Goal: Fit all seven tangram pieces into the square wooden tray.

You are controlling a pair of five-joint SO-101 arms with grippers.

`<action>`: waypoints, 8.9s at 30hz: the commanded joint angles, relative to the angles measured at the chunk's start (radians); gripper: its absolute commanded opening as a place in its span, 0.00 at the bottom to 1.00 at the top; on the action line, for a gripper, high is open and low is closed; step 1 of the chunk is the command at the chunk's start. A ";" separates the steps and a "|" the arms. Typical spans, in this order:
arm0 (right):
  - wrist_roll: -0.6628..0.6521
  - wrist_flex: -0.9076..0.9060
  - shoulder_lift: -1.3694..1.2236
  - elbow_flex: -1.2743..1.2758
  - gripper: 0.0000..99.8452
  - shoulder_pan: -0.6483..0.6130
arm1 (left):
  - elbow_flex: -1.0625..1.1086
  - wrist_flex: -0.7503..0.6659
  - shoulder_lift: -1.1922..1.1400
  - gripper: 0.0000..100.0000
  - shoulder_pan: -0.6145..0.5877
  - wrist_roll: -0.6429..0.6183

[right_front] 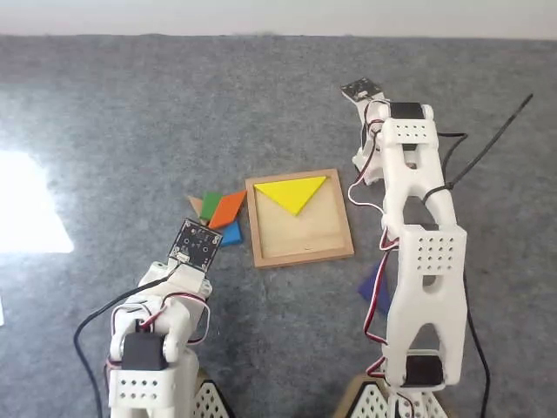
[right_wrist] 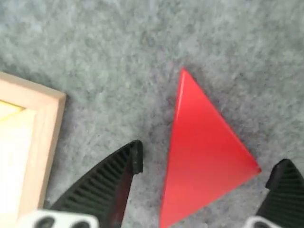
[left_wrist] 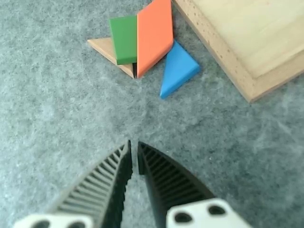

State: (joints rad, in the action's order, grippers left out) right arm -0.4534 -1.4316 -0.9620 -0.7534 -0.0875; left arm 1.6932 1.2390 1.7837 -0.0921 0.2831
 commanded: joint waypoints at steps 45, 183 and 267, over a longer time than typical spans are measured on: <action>0.063 0.004 0.725 0.608 0.33 -0.099 | -0.008 0.006 -0.008 0.02 -0.005 -0.006; 0.270 -0.094 0.526 0.396 0.43 0.035 | -0.008 0.006 -0.008 0.02 -0.005 -0.006; 0.704 0.153 0.343 0.359 0.25 -0.615 | -0.008 0.006 -0.008 0.02 -0.005 -0.006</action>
State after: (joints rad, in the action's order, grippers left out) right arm 0.2386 -1.3088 -0.6276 -0.3376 -0.6874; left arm 1.6932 1.2390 1.7837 -0.0921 0.2831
